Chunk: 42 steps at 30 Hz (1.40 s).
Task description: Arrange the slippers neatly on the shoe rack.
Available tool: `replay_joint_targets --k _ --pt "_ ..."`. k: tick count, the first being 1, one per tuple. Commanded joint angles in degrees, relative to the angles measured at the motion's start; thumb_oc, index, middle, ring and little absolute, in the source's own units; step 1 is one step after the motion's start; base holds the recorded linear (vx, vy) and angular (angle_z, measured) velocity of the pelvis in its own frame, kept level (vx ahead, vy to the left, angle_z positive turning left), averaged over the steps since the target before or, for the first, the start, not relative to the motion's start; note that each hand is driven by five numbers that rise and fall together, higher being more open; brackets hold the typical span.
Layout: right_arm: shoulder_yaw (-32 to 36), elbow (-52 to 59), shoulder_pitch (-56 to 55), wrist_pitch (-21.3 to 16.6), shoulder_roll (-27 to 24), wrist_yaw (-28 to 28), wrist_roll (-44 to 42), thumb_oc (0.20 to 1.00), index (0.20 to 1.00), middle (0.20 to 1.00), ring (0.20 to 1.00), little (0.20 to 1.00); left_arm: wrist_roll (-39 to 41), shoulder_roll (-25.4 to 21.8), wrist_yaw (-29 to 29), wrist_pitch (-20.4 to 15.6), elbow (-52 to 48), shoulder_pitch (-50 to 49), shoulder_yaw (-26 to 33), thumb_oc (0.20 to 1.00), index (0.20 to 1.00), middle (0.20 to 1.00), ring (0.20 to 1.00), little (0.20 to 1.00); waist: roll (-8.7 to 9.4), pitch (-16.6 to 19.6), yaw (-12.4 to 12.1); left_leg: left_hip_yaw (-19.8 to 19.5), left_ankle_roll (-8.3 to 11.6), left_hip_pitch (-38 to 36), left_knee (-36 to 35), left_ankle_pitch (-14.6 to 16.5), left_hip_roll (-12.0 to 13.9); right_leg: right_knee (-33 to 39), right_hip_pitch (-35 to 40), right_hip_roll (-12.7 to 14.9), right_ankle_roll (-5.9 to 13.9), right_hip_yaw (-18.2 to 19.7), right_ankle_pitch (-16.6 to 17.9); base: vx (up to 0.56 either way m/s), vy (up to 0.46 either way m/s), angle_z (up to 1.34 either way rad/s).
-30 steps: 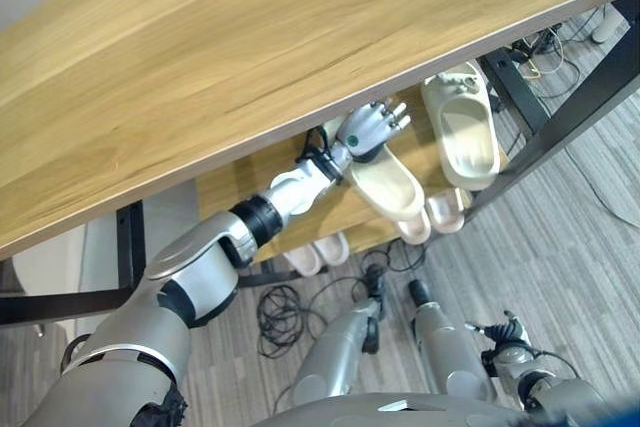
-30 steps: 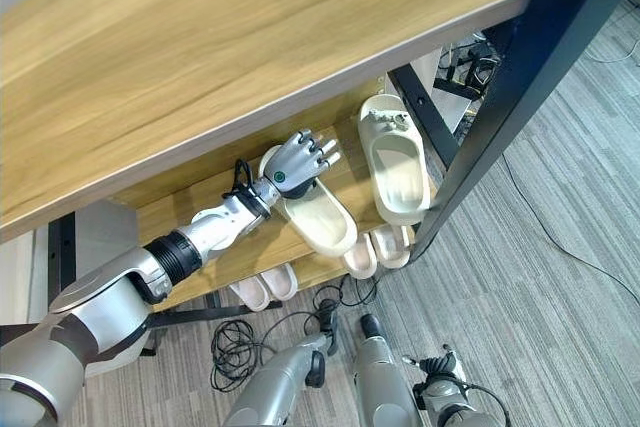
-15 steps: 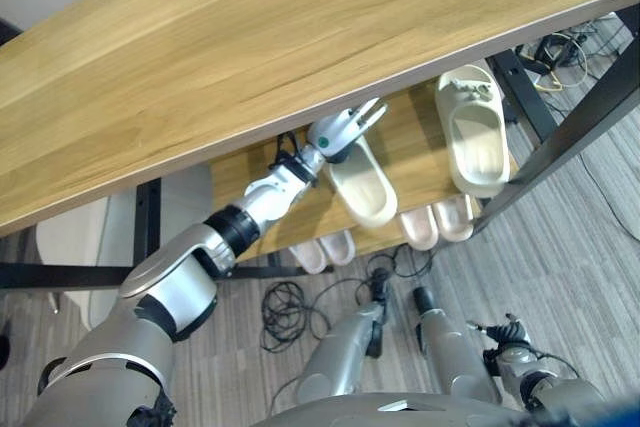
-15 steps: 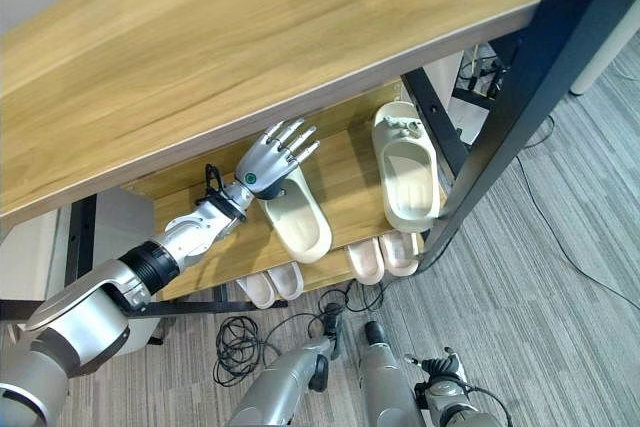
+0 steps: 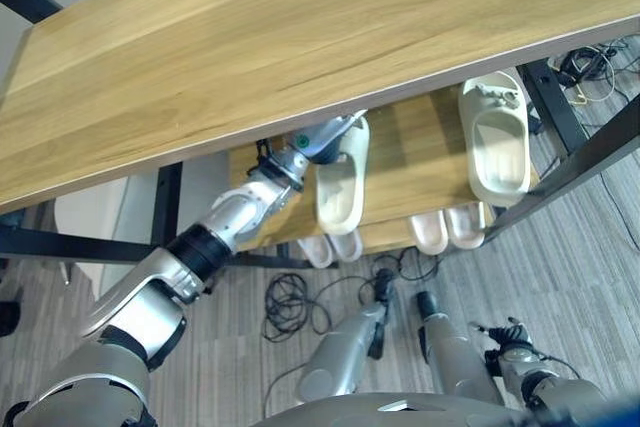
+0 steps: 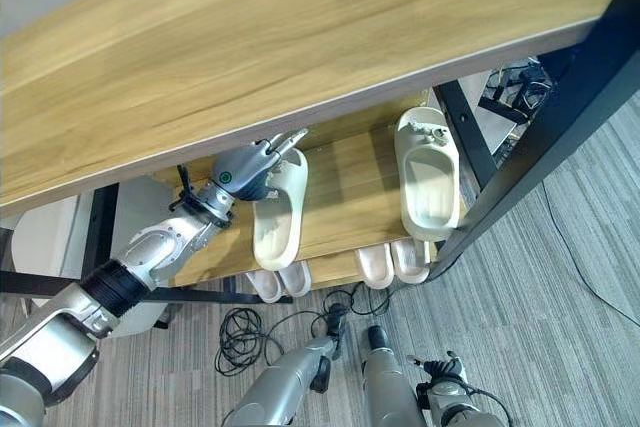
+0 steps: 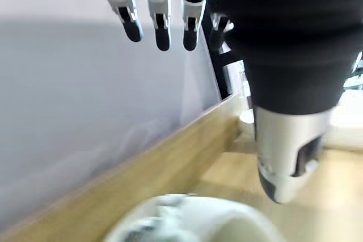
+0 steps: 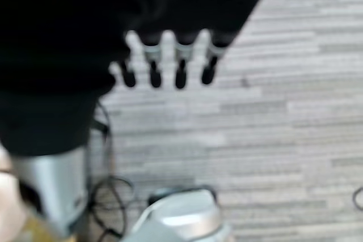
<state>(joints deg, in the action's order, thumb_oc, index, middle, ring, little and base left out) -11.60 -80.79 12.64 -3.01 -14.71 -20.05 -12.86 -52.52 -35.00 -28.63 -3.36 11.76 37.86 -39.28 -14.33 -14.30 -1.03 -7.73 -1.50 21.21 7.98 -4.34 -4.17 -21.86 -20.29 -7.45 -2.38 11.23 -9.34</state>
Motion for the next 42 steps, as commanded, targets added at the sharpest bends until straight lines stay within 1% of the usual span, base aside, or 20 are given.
replay_joint_targets --k 1,4,5,6,7,8,10,13,14,16,18,22,27,30,37,41,42 --pt "2.3 2.5 -3.9 0.9 1.0 0.7 -0.9 1.0 1.0 1.0 1.0 1.0 5.0 -0.9 2.2 -1.6 -3.9 -2.1 5.9 1.0 1.0 1.0 1.0 1.0 -1.96 0.7 0.6 0.0 1.48 2.7 4.4 1.0 -4.5 6.6 4.6 1.0 4.28 -0.1 0.2 0.0 -0.002 0.09" --pt "3.4 2.5 -4.7 1.6 1.1 1.3 -1.3 1.0 1.0 1.0 1.0 1.0 11.4 -0.7 6.8 -2.9 -6.0 -7.2 8.7 1.0 1.0 1.0 1.0 1.0 -2.26 0.8 0.3 -0.4 1.49 2.5 4.6 0.9 -4.8 6.6 5.1 1.0 4.14 -0.2 0.1 -0.01 -0.001 0.08" --pt "3.3 2.5 -4.7 1.6 1.0 1.3 -1.2 1.0 1.0 1.0 1.0 1.0 11.6 -0.8 7.1 -2.9 -6.3 -7.4 8.9 1.0 1.0 1.0 1.0 1.0 -2.3 0.8 0.3 -0.4 1.48 2.4 4.6 0.9 -4.8 6.6 5.1 1.0 4.14 -0.2 0.1 -0.01 -0.004 0.09" --pt "3.9 2.7 -4.8 2.2 1.1 1.6 -1.2 1.0 1.0 1.0 1.0 1.0 16.7 0.0 10.4 -3.3 -6.8 -11.0 10.9 1.0 1.0 1.0 1.0 1.0 -2.31 0.9 -0.1 -0.5 1.48 2.4 4.7 0.9 -4.9 6.7 5.3 1.1 4.07 -0.3 0.1 0.0 -0.002 0.09" --pt "3.7 2.7 -4.8 2.2 1.1 1.7 -1.2 1.0 1.0 1.0 1.0 1.0 16.9 -0.1 10.7 -3.3 -7.2 -11.3 11.2 1.0 1.0 1.0 1.0 1.0 -2.36 1.0 0.0 -0.5 1.48 2.4 4.7 0.9 -4.9 6.7 5.3 1.1 4.07 -0.3 0.1 -0.01 0.001 0.04" --pt "4.0 2.9 -4.7 2.9 1.2 2.3 -1.2 1.0 1.0 1.0 1.0 1.0 21.8 0.8 13.5 -3.1 -6.8 -14.9 13.7 1.0 1.0 1.0 1.0 1.0 -2.5 1.1 -0.2 -0.5 1.45 2.3 4.7 0.9 -5.0 6.8 5.5 1.2 3.98 -0.3 0.2 0.0 0.0 0.0" --pt "4.0 3.0 -4.7 3.1 1.1 2.5 -1.1 1.0 1.0 1.0 1.0 1.0 22.7 1.0 13.9 -3.1 -6.5 -15.9 14.3 1.0 1.0 1.0 1.0 1.0 -2.54 1.1 -0.3 -0.6 1.44 2.3 4.7 0.8 -5.0 6.8 5.5 1.2 3.96 -0.3 0.2 0.0 0.0 0.0" --pt "4.3 3.1 -4.0 3.5 0.5 3.1 -0.6 1.0 1.0 1.0 1.0 1.0 26.2 1.7 13.2 -2.1 -3.5 -19.3 17.7 1.0 1.0 1.0 1.0 1.0 -2.69 1.4 -0.8 -0.8 1.4 2.2 4.2 0.6 -5.1 7.0 5.4 1.3 3.92 -0.4 0.3 0.0 0.009 0.03" --pt "4.3 3.1 -4.0 3.5 0.5 3.1 -0.6 1.0 1.0 1.0 1.0 1.0 26.2 1.7 13.3 -2.1 -3.6 -19.4 17.8 1.0 1.0 1.0 1.0 1.0 -2.72 1.4 -0.7 -0.8 1.4 2.2 4.2 0.6 -5.1 7.0 5.4 1.3 3.92 -0.5 0.4 0.0 0.0 0.0" --pt "4.5 3.2 -3.9 3.6 0.0 3.4 -0.2 1.0 1.0 1.0 1.0 1.0 29.2 2.9 12.3 -1.4 -1.0 -21.2 20.8 1.0 1.0 1.0 1.0 1.0 -2.73 1.6 -0.9 -0.9 1.36 2.2 3.9 0.4 -5.2 7.1 5.4 1.3 3.85 -0.6 0.5 0.0 0.008 0.02" --pt "4.4 3.2 -3.9 3.6 -0.1 3.5 0.0 1.0 1.0 1.0 1.0 1.0 30.3 3.4 12.0 -1.3 -0.2 -21.6 21.6 1.0 1.0 1.0 1.0 1.0 -2.67 1.7 -0.9 -0.9 1.36 2.1 3.8 0.4 -5.2 7.2 5.4 1.3 3.85 -0.7 0.5 0.0 0.0 0.0" --pt "4.5 3.7 -3.9 3.4 -0.9 4.0 1.6 1.0 1.0 1.0 1.0 1.0 36.1 6.2 10.7 -0.3 4.0 -22.1 24.9 1.0 1.0 1.0 1.0 1.0 -2.27 1.9 -0.9 -1.1 1.29 2.2 3.2 0.1 -5.2 7.7 5.4 1.3 3.87 -1.0 0.7 0.0 0.0 0.0" --pt "4.2 4.1 -3.9 3.2 -1.6 4.1 2.6 1.0 1.0 1.0 1.0 1.0 37.3 7.5 11.6 0.5 5.8 -22.2 24.8 1.0 1.0 1.0 1.0 1.0 -2.05 1.8 -0.8 -1.0 1.18 2.4 2.8 0.0 -5.2 7.8 5.0 1.3 3.9 -1.2 0.9 0.0 0.014 0.03" --pt "3.8 4.8 -3.5 3.2 -1.8 4.0 3.3 1.0 1.0 1.0 1.0 1.0 40.3 10.0 12.3 1.0 8.0 -22.2 24.2 1.0 1.0 1.0 1.0 1.0 -1.88 1.6 -0.6 -0.7 1.07 2.6 2.3 -0.2 -5.1 7.8 4.3 1.2 3.94 -1.2 1.1 0.0 0.011 -0.01" --pt "2.6 5.4 -2.9 2.9 -1.7 3.3 4.3 1.0 1.0 1.0 1.0 1.0 44.6 12.4 13.1 0.2 6.9 -21.3 22.4 1.0 1.0 1.0 1.0 1.0 -1.75 1.1 -0.4 0.0 0.87 3.2 2.1 -0.2 -5.0 7.9 3.4 1.3 4.09 -0.9 1.7 0.0 0.0 0.0" --pt "2.3 5.3 -2.8 2.8 -1.6 3.0 4.4 1.0 1.0 1.0 1.0 1.0 44.9 13.1 13.0 0.0 6.4 -20.8 21.4 1.0 1.0 1.0 1.0 1.0 -1.66 1.2 -0.3 0.2 0.81 3.3 2.1 -0.2 -5.0 7.8 3.3 1.3 4.06 -0.7 1.6 0.01 0.007 -0.04" --pt "2.0 5.2 -2.7 2.7 -1.4 2.8 4.3 1.0 1.0 1.0 1.0 1.0 45.4 14.0 12.6 -0.3 6.6 -20.6 20.7 1.0 1.0 1.0 1.0 1.0 -1.65 1.2 -0.2 0.3 0.83 3.3 2.1 -0.1 -5.1 7.5 3.2 1.3 4.05 -0.7 1.5 0.0 0.0 0.0"
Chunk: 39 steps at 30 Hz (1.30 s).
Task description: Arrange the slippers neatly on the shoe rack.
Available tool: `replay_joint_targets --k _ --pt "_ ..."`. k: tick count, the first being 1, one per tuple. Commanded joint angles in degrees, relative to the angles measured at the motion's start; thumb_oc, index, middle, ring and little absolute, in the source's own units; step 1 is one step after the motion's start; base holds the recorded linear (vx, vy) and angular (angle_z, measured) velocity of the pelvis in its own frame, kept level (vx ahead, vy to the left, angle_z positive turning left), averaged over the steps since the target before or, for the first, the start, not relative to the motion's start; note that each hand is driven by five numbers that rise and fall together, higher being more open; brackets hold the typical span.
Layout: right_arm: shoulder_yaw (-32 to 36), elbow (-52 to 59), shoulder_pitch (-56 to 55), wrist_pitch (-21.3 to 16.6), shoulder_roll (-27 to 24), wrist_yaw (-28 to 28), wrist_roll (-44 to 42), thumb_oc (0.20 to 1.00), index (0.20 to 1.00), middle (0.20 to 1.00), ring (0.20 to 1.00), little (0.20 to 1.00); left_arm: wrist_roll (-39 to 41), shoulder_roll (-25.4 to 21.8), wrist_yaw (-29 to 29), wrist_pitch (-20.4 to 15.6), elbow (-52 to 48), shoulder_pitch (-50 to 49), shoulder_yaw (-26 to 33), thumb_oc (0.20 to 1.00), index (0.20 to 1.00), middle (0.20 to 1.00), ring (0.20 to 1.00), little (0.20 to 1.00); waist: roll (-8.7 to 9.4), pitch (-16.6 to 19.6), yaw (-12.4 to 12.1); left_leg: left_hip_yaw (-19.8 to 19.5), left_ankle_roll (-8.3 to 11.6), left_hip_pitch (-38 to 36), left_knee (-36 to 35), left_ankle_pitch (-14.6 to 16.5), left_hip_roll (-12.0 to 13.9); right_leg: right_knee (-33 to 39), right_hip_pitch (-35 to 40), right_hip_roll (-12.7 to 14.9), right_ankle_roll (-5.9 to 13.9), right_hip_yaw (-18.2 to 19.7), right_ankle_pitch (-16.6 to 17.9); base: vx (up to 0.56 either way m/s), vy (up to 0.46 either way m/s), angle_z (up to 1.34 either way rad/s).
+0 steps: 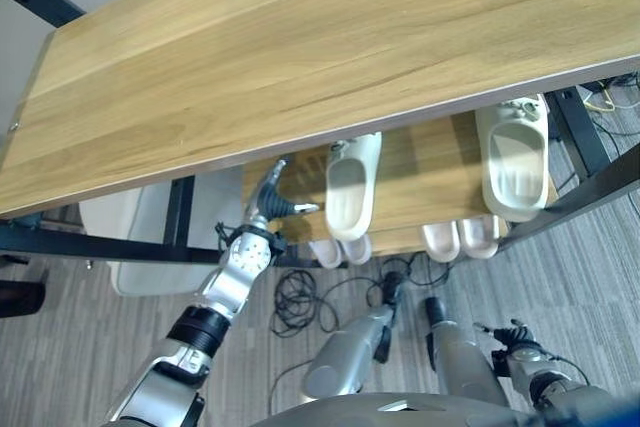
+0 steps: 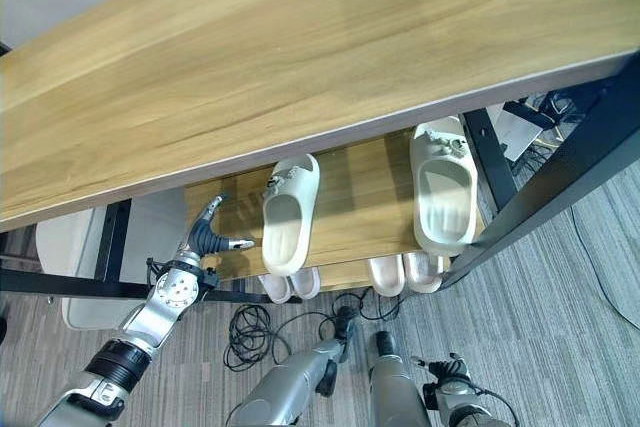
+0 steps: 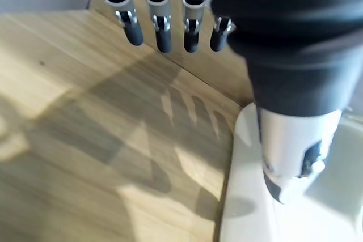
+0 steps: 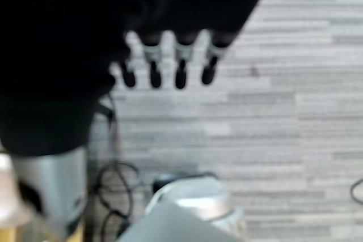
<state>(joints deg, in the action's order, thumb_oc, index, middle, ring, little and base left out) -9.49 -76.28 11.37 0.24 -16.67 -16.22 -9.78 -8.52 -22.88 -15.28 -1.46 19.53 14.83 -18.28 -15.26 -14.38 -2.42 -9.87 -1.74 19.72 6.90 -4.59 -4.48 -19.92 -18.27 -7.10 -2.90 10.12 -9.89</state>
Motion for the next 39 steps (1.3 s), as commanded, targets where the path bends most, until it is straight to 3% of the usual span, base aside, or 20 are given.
replay_joint_targets --k 1,23,39 --pt "-0.1 0.7 -1.4 -0.6 0.5 -1.0 1.3 1.0 1.0 1.0 1.0 1.0 1.4 1.9 -0.8 -2.2 -1.2 2.5 -0.3 1.0 1.0 1.0 1.0 1.0 -0.74 1.2 1.2 2.4 1.07 4.7 3.1 0.1 -4.8 5.6 1.2 0.9 4.56 0.4 2.1 0.0 0.0 0.0" --pt "-2.7 0.5 0.1 -0.8 1.1 -3.1 1.0 1.0 1.0 1.0 1.0 1.0 8.7 11.2 -1.9 -3.0 1.4 10.9 -9.5 1.0 1.0 1.0 1.0 1.0 -1.05 0.6 2.9 3.9 0.76 4.3 2.7 0.6 -4.8 4.2 0.4 1.5 4.75 0.7 1.7 0.0 0.0 -0.01" --pt "-2.5 0.1 0.8 -0.5 0.7 -4.3 1.6 1.0 1.0 1.0 1.0 1.0 3.1 10.7 -7.4 -0.9 8.5 13.4 -7.3 1.0 1.0 1.0 1.0 1.0 -1.67 1.4 2.6 4.4 0.69 4.3 2.5 0.8 -4.7 4.0 0.1 1.9 4.92 0.6 1.6 0.0 0.0 0.0"
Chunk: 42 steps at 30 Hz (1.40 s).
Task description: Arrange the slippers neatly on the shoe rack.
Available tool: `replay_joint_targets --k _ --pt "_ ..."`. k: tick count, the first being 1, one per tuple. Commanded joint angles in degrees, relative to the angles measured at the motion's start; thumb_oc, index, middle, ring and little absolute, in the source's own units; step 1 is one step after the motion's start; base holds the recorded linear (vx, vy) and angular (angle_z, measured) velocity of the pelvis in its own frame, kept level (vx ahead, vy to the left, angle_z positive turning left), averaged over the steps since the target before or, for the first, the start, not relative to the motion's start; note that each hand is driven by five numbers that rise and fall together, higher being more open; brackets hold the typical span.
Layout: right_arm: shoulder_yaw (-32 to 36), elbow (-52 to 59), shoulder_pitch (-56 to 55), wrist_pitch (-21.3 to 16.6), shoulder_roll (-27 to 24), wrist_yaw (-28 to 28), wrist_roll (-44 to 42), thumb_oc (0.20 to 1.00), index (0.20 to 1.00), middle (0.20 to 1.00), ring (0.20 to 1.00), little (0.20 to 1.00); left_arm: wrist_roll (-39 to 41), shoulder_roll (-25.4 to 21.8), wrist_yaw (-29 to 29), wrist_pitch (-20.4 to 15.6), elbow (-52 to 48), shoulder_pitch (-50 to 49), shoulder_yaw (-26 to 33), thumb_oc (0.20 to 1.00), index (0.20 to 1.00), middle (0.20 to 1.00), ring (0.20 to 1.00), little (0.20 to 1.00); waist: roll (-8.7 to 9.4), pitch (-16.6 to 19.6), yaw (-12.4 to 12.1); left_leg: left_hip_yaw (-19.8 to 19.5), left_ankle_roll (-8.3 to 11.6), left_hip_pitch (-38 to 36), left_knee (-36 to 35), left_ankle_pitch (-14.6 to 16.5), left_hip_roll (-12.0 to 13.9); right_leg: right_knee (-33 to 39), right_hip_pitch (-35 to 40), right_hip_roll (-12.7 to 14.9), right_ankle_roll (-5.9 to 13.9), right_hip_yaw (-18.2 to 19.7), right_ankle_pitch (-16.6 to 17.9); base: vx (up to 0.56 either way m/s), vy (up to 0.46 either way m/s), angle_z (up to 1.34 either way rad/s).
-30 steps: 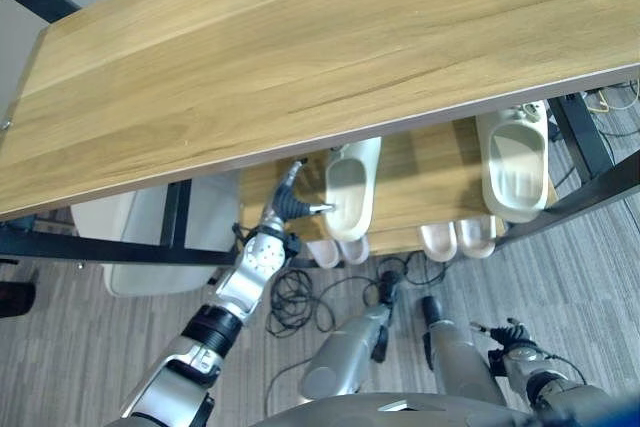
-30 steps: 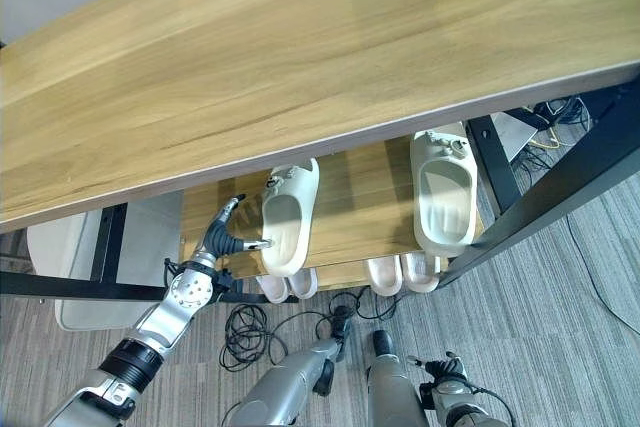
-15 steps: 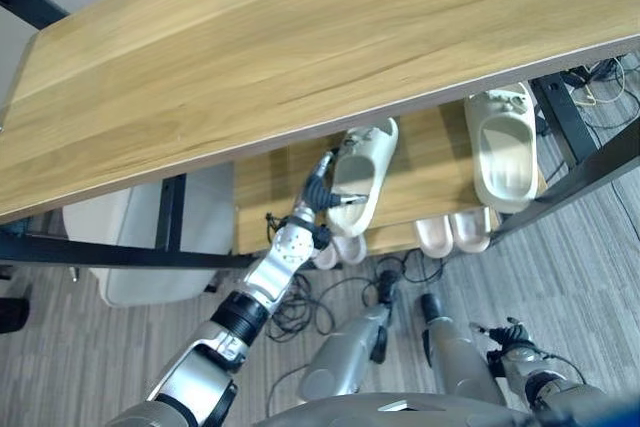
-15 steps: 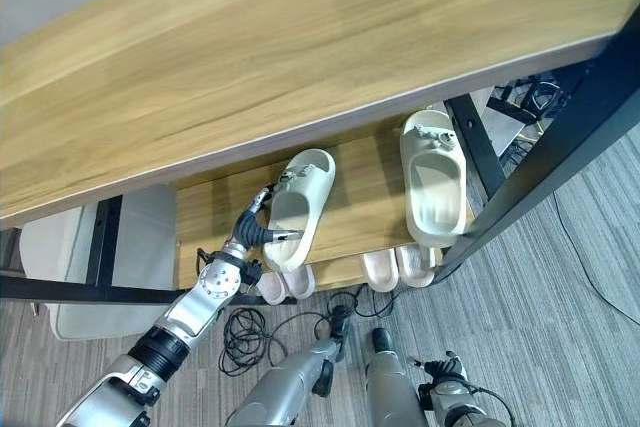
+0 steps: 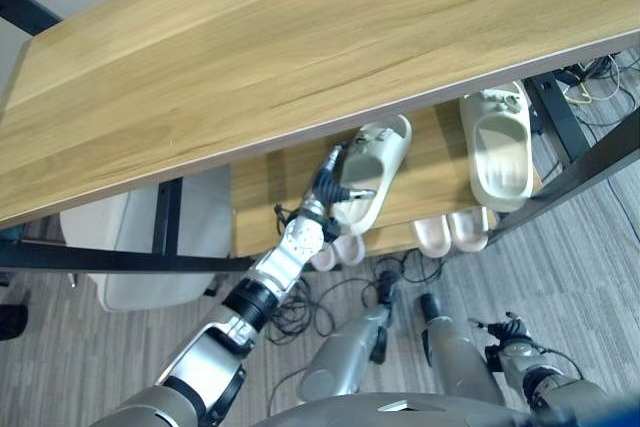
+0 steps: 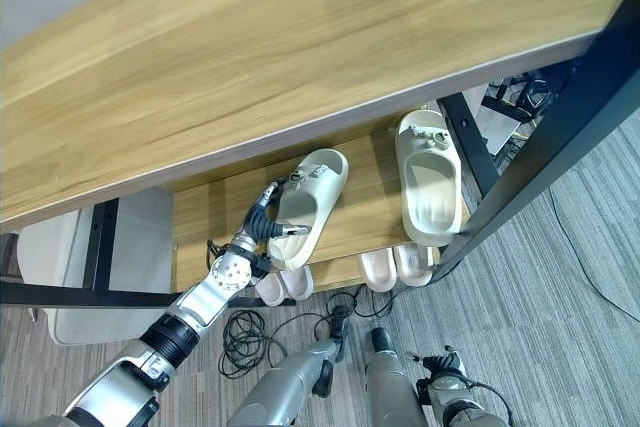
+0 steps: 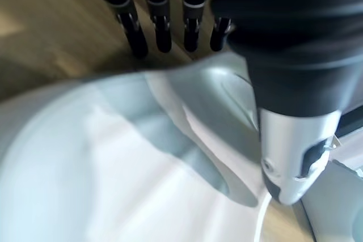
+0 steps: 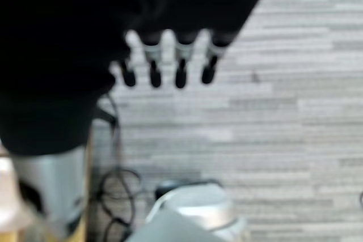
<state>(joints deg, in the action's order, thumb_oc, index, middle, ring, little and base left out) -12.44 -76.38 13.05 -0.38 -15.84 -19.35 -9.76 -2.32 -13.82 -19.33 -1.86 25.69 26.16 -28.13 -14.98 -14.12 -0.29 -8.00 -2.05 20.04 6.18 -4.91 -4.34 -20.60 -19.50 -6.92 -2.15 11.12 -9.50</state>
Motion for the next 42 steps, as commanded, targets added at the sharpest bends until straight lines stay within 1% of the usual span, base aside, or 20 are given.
replay_joint_targets --k 1,2,4,7,10,12,13,15,17,21,24,34,37,38,39,42 --pt "0.6 0.1 -1.0 0.1 -0.1 -1.0 1.6 1.0 1.0 1.0 1.0 1.0 -4.1 1.1 -3.7 -0.4 2.4 2.0 3.1 1.0 1.0 1.0 1.0 1.0 -1.9 1.3 0.3 2.5 1.01 4.0 3.2 1.1 -4.8 4.7 1.4 1.7 4.17 -0.5 1.2 0.0 0.0 0.0" --pt "0.9 0.0 -1.3 -0.1 0.0 -0.9 1.6 1.0 1.0 1.0 1.0 1.0 -5.6 -0.4 -4.2 -0.6 1.5 1.6 4.2 1.0 1.0 1.0 1.0 1.0 -1.88 1.5 0.1 2.5 1.04 4.1 3.3 1.1 -4.8 4.6 1.4 1.8 4.15 -0.7 1.1 0.0 0.0 0.0" --pt "1.1 0.0 -1.4 -0.3 0.0 -0.9 1.7 1.0 1.0 1.0 1.0 1.0 -6.4 -1.1 -4.4 -0.4 0.8 1.4 4.8 1.0 1.0 1.0 1.0 1.0 -1.83 1.6 0.1 2.4 1.07 4.1 3.4 1.1 -4.8 4.6 1.4 1.7 4.1 -0.8 1.0 0.0 0.0 0.0" --pt "1.7 0.1 -1.8 -0.6 0.1 -0.6 1.4 1.0 1.0 1.0 1.0 1.0 -8.6 -3.6 -4.4 -0.7 -1.6 -0.1 6.5 1.0 1.0 1.0 1.0 1.0 -1.69 1.9 -0.4 2.2 1.12 3.9 3.5 1.3 -4.8 4.6 1.7 1.6 4.02 -1.1 0.9 0.0 -0.011 0.02" --pt "2.2 0.3 -2.1 -0.6 0.2 -0.1 1.3 1.0 1.0 1.0 1.0 1.0 -9.8 -6.5 -3.5 -1.0 -4.5 -3.4 8.7 1.0 1.0 1.0 1.0 1.0 -1.48 2.3 -1.0 1.9 1.27 3.6 3.7 1.4 -5.0 4.7 2.5 1.6 4.0 -1.5 0.6 0.01 -0.023 0.07" --pt "2.3 0.3 -2.3 -0.6 0.4 0.1 1.3 1.0 1.0 1.0 1.0 1.0 -9.9 -7.3 -3.1 -1.0 -5.7 -4.7 9.5 1.0 1.0 1.0 1.0 1.0 -1.45 2.4 -1.2 1.8 1.29 3.5 3.8 1.4 -5.0 4.6 2.6 1.7 4.0 -1.6 0.6 0.0 -0.008 0.02" --pt "2.8 0.4 -2.5 -0.6 0.4 0.2 1.2 1.0 1.0 1.0 1.0 1.0 -10.1 -8.5 -2.4 -1.4 -7.2 -6.9 10.6 1.0 1.0 1.0 1.0 1.0 -1.52 2.4 -1.6 1.6 1.34 3.5 3.9 1.5 -5.0 4.6 2.8 1.7 3.96 -1.8 0.4 -0.01 -0.009 0.03" --pt "2.9 0.5 -2.7 -0.6 0.5 0.3 1.3 1.0 1.0 1.0 1.0 1.0 -9.9 -9.1 -1.9 -1.4 -8.4 -8.0 11.3 1.0 1.0 1.0 1.0 1.0 -1.52 2.5 -1.7 1.5 1.35 3.5 4.1 1.5 -5.1 4.6 2.9 1.8 3.96 -1.9 0.4 0.0 0.0 0.0" --pt "3.4 0.6 -3.0 -0.5 0.7 0.6 1.3 1.0 1.0 1.0 1.0 1.0 -9.7 -10.9 -0.2 -2.0 -11.6 -11.2 12.6 1.0 1.0 1.0 1.0 1.0 -1.75 2.5 -2.1 1.2 1.37 3.6 4.4 1.4 -5.2 4.5 3.1 1.8 3.9 -2.1 0.3 -0.03 -0.016 0.05" --pt "3.9 0.8 -3.4 -0.5 0.9 0.8 1.3 1.0 1.0 1.0 1.0 1.0 -10.5 -13.7 2.8 -2.7 -17.0 -16.5 13.9 1.0 1.0 1.0 1.0 1.0 -1.9 2.4 -2.8 0.9 1.36 3.6 4.7 1.5 -5.4 4.5 3.4 1.7 3.81 -2.4 0.3 -0.03 -0.007 0.05" --pt "4.0 1.0 -3.5 -0.6 1.0 0.9 1.3 1.0 1.0 1.0 1.0 1.0 -11.2 -14.5 4.0 -2.9 -18.5 -18.4 13.8 1.0 1.0 1.0 1.0 1.0 -1.82 2.3 -2.9 0.8 1.39 3.7 5.0 1.5 -5.3 4.3 3.4 1.7 3.72 -2.5 0.2 -0.03 -0.015 0.01" --pt "3.3 1.2 -3.0 -0.6 0.9 1.1 0.9 1.0 1.0 1.0 1.0 1.0 -11.2 -13.5 6.3 -2.8 -19.2 -19.8 11.1 1.0 1.0 1.0 1.0 1.0 -1.8 1.6 -2.7 0.7 1.34 4.1 4.9 1.0 -5.4 3.8 2.5 1.6 3.59 -2.8 0.3 -0.02 -0.008 0.04" --pt "2.8 1.1 -2.7 -0.6 1.0 1.1 0.8 1.0 1.0 1.0 1.0 1.0 -11.0 -12.1 6.4 -2.7 -17.7 -19.3 9.6 1.0 1.0 1.0 1.0 1.0 -1.88 1.3 -2.4 0.7 1.23 4.2 4.8 0.9 -5.3 3.5 2.2 1.6 3.59 -2.8 0.3 0.0 0.0 0.0" --pt "2.4 1.1 -2.4 -0.6 1.0 1.1 0.7 1.0 1.0 1.0 1.0 1.0 -10.7 -10.9 6.1 -2.4 -16.3 -18.7 8.9 1.0 1.0 1.0 1.0 1.0 -1.77 1.2 -2.2 0.7 1.18 4.3 4.9 0.9 -5.2 3.3 2.1 1.7 3.53 -2.7 0.3 0.0 0.0 0.0" --pt "2.4 1.1 -2.4 -0.6 1.0 1.1 0.7 1.0 1.0 1.0 1.0 1.0 -10.7 -10.8 6.0 -2.5 -16.2 -18.6 8.8 1.0 1.0 1.0 1.0 1.0 -1.8 1.2 -2.2 0.7 1.18 4.3 4.9 0.9 -5.2 3.3 2.1 1.7 3.53 -2.7 0.3 0.0 0.0 0.0" --pt "1.9 1.4 -2.1 -0.8 1.0 0.7 0.4 1.0 1.0 1.0 1.0 1.0 -9.5 -8.5 5.2 -2.0 -14.6 -17.5 7.4 1.0 1.0 1.0 1.0 1.0 -1.4 0.8 -1.9 0.7 1.09 4.5 5.0 0.9 -5.3 2.9 1.7 1.7 3.51 -2.7 0.3 0.0 0.0 0.0"
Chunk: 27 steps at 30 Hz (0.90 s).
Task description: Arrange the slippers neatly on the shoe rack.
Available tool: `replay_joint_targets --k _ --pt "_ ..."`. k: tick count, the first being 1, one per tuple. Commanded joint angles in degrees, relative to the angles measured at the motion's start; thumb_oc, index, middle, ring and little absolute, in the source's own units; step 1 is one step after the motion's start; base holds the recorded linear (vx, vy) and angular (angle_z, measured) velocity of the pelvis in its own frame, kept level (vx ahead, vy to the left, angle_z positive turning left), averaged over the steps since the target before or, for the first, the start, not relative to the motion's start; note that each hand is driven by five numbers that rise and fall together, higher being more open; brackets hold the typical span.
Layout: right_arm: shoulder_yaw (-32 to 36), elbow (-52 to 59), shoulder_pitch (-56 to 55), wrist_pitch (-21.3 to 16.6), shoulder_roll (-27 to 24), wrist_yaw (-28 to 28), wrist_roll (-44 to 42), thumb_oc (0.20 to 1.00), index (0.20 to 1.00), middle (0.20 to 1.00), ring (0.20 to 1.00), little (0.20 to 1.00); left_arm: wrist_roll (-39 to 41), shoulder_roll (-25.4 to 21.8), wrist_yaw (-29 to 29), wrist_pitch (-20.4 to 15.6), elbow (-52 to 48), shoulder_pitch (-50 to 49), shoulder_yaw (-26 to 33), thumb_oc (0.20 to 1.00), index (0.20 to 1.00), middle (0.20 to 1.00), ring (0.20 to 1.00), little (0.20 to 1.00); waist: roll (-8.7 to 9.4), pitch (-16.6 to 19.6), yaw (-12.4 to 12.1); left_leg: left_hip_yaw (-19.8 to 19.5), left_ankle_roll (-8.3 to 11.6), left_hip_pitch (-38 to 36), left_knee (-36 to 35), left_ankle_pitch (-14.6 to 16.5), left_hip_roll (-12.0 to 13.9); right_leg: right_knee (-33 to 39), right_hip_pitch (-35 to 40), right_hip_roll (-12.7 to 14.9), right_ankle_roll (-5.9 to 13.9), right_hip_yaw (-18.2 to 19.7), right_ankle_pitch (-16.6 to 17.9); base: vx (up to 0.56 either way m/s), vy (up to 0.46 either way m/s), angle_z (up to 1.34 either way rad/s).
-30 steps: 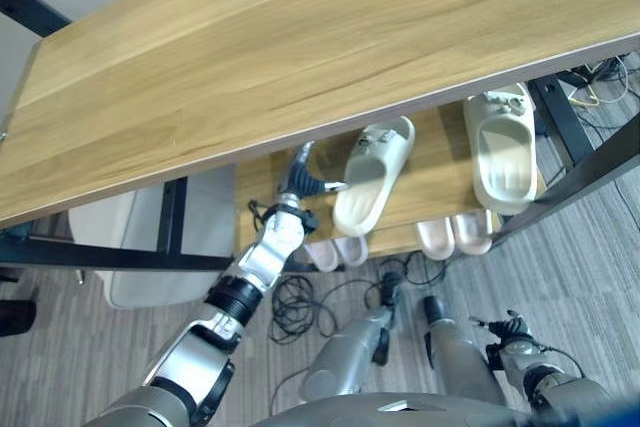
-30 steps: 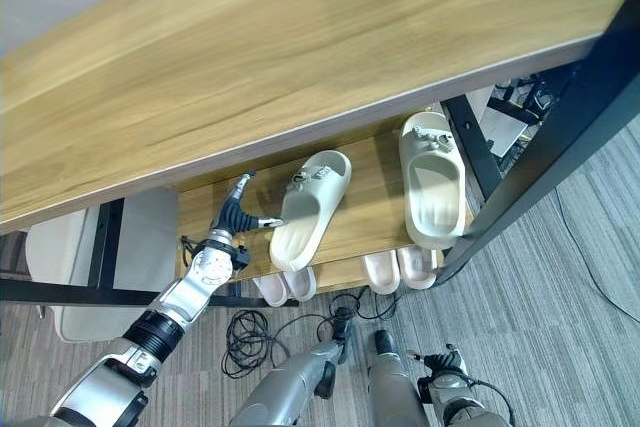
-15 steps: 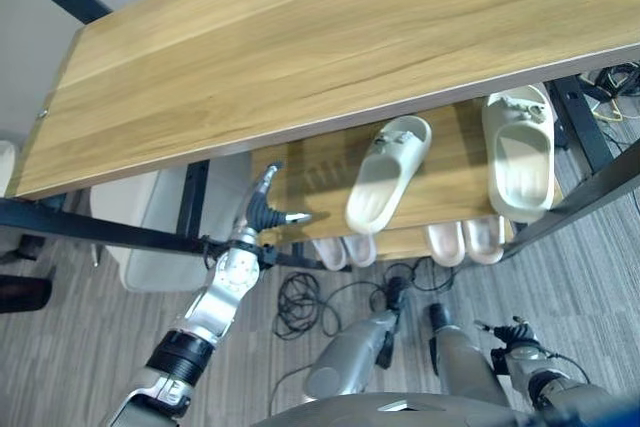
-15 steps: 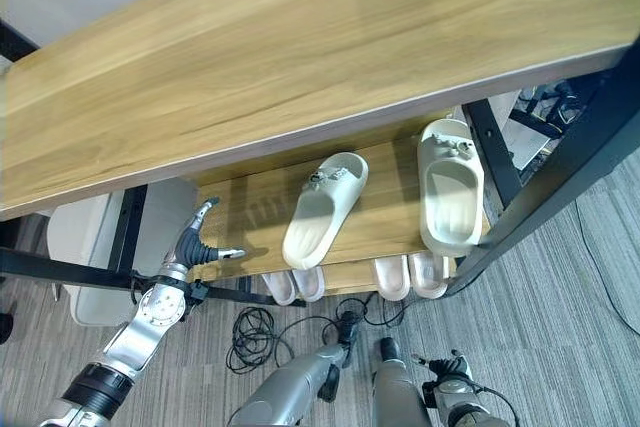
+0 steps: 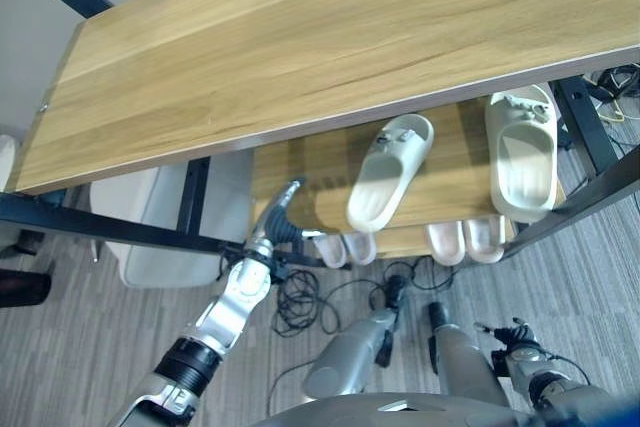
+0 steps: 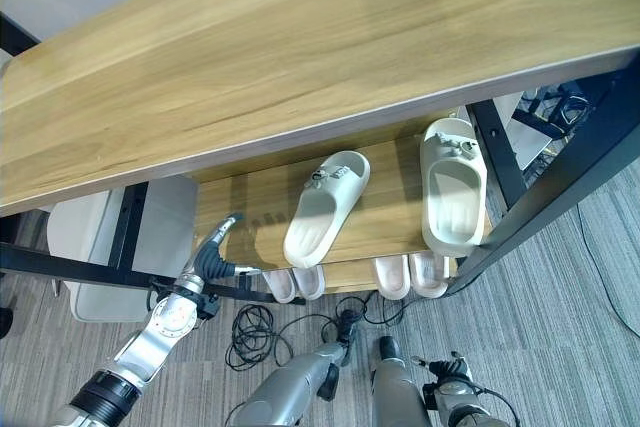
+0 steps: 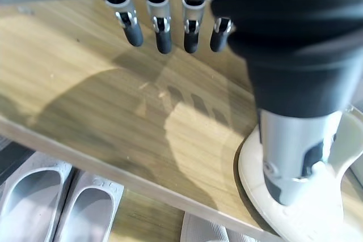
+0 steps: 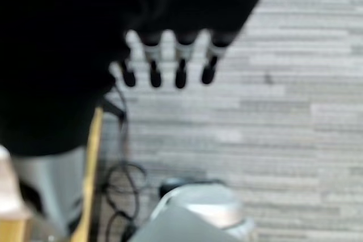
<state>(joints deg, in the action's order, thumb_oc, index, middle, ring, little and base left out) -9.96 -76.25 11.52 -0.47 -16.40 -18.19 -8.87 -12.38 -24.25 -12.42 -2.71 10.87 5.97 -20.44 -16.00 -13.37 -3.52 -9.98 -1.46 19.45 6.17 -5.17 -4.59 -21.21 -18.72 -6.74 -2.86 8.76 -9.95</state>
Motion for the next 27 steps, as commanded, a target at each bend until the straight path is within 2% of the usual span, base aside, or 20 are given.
replay_joint_targets --k 1,12,17,27 --pt "-0.6 1.3 -0.6 -0.8 1.5 -0.5 -0.7 1.0 1.0 1.0 1.0 1.0 1.0 2.4 -1.9 -1.1 0.3 3.0 -0.5 1.0 1.0 1.0 1.0 1.0 -0.33 0.0 1.3 2.8 0.46 5.1 5.0 1.1 -5.1 3.4 0.7 1.5 4.2 -0.3 0.8 0.0 0.0 0.0" --pt "-1.4 1.6 0.4 -1.0 1.4 -1.0 -1.9 1.0 1.0 1.0 1.0 1.0 3.6 6.8 -2.5 -0.8 4.9 5.7 -4.2 1.0 1.0 1.0 1.0 1.0 0.44 -0.4 1.8 3.3 0.37 5.5 5.0 1.1 -5.0 2.4 -0.4 1.5 4.06 -0.3 0.7 0.0 0.0 0.0" --pt "-2.3 1.3 0.6 -0.8 1.5 -1.2 -2.1 1.0 1.0 1.0 1.0 1.0 8.1 10.0 -2.3 -1.0 8.5 7.6 -6.4 1.0 1.0 1.0 1.0 1.0 0.66 -0.7 2.3 3.6 0.32 5.5 4.7 1.0 -5.0 2.1 -0.8 1.6 4.07 -0.2 0.8 0.0 0.0 0.0" --pt "-2.5 1.5 0.4 -1.0 1.7 -1.4 -2.9 1.0 1.0 1.0 1.0 1.0 10.1 12.3 -1.3 -1.1 9.4 10.3 -9.8 1.0 1.0 1.0 1.0 1.0 1.05 -0.7 2.9 4.0 0.38 5.4 4.8 1.2 -4.9 2.1 -0.6 1.7 4.1 -0.3 0.7 0.0 0.0 0.0"
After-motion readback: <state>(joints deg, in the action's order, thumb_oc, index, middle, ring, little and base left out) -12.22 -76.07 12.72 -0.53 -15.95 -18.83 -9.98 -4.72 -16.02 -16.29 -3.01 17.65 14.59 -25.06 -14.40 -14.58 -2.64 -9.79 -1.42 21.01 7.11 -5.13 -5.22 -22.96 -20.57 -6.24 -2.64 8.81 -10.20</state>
